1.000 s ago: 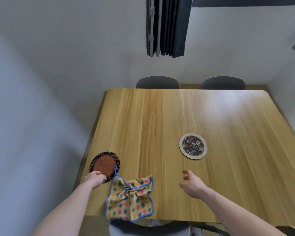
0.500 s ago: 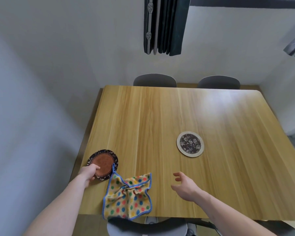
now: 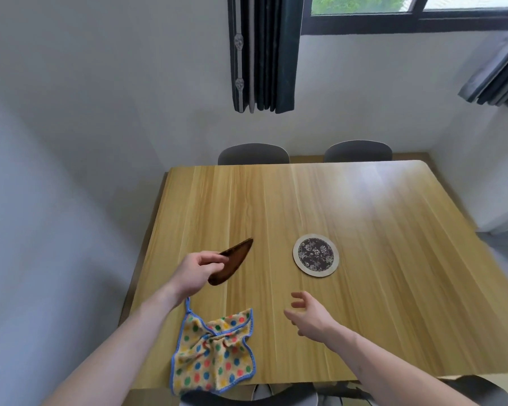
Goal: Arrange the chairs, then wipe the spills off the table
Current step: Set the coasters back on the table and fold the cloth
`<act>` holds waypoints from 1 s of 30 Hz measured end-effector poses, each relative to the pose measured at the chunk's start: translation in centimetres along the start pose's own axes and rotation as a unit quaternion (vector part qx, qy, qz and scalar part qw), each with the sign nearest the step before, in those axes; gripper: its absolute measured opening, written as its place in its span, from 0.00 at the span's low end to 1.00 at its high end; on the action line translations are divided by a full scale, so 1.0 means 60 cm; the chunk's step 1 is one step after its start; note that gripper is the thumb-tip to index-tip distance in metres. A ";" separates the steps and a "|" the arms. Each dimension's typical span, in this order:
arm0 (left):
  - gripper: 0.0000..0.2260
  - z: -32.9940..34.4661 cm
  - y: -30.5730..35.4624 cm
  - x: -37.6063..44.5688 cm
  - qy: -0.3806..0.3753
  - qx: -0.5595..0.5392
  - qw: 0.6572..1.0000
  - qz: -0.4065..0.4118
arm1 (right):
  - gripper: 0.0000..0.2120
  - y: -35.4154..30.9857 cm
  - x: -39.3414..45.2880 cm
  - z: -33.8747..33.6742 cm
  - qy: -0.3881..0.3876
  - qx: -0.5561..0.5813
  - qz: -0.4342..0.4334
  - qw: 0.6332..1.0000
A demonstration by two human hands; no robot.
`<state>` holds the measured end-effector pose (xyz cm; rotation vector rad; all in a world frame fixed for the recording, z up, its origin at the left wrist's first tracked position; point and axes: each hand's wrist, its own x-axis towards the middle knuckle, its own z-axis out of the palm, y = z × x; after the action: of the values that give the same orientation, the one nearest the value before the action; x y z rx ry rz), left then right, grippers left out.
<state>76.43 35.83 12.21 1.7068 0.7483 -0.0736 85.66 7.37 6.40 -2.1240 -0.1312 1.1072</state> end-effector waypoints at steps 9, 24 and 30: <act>0.11 0.184 0.074 0.007 -0.172 -0.117 0.976 -0.064 | 0.13 0.046 0.013 -0.089 0.035 0.277 0.073 0.957; 0.24 0.348 0.063 0.118 -0.135 0.016 0.978 -0.161 | 0.13 0.052 0.130 -0.235 0.142 0.155 0.073 0.975; 0.30 0.358 0.109 0.175 -0.119 0.053 0.980 -0.147 | 0.20 0.018 0.190 -0.283 0.156 0.116 0.048 0.980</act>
<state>95.33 20.64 7.08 1.6401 0.8226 -0.5227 105.23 1.65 4.27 -2.0778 0.2398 0.7857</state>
